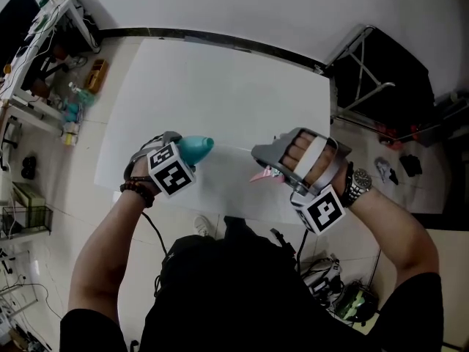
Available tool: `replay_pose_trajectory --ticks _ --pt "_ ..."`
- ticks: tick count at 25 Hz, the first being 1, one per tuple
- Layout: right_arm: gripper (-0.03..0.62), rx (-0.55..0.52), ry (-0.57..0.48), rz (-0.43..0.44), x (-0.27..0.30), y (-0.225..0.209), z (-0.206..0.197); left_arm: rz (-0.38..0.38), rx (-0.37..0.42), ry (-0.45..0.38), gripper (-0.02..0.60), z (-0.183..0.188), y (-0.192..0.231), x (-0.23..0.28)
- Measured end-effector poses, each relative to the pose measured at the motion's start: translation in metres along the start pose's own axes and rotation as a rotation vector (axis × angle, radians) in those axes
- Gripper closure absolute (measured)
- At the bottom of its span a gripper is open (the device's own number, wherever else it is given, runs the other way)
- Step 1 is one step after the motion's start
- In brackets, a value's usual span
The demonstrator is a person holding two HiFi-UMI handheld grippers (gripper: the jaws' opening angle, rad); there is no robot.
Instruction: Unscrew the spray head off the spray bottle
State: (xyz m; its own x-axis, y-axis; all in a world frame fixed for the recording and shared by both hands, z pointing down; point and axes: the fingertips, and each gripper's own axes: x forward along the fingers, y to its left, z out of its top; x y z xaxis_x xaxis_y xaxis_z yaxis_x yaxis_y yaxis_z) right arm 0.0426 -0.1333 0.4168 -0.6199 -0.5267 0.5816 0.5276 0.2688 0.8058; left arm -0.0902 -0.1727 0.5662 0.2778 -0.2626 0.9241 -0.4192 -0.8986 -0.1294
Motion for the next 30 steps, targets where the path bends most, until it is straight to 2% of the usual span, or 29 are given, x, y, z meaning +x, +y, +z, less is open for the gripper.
replay_pose_trajectory --ticks 5,10,16,20,26,30 --pt "0.476 0.094 0.017 -0.019 -0.001 -0.003 -0.009 0.004 -0.029 -0.008 0.178 -0.001 0.004 0.003" --pt "0.476 0.230 0.025 -0.041 -0.002 -0.009 -0.020 0.016 -0.087 -0.044 0.178 0.002 0.015 0.006" --pt "0.476 0.329 0.044 -0.046 -0.001 -0.004 -0.031 0.030 -0.149 -0.076 0.176 0.000 0.022 0.011" --pt "0.474 0.526 0.058 -0.055 0.006 -0.003 -0.040 0.029 -0.214 -0.131 0.176 0.007 0.022 0.014" --pt "0.474 0.865 0.065 -0.065 0.023 0.005 -0.053 0.028 -0.270 -0.217 0.176 0.027 0.019 0.018" --pt "0.475 1.058 0.063 -0.062 0.042 0.012 -0.060 -0.001 -0.337 -0.282 0.176 0.041 0.020 0.022"
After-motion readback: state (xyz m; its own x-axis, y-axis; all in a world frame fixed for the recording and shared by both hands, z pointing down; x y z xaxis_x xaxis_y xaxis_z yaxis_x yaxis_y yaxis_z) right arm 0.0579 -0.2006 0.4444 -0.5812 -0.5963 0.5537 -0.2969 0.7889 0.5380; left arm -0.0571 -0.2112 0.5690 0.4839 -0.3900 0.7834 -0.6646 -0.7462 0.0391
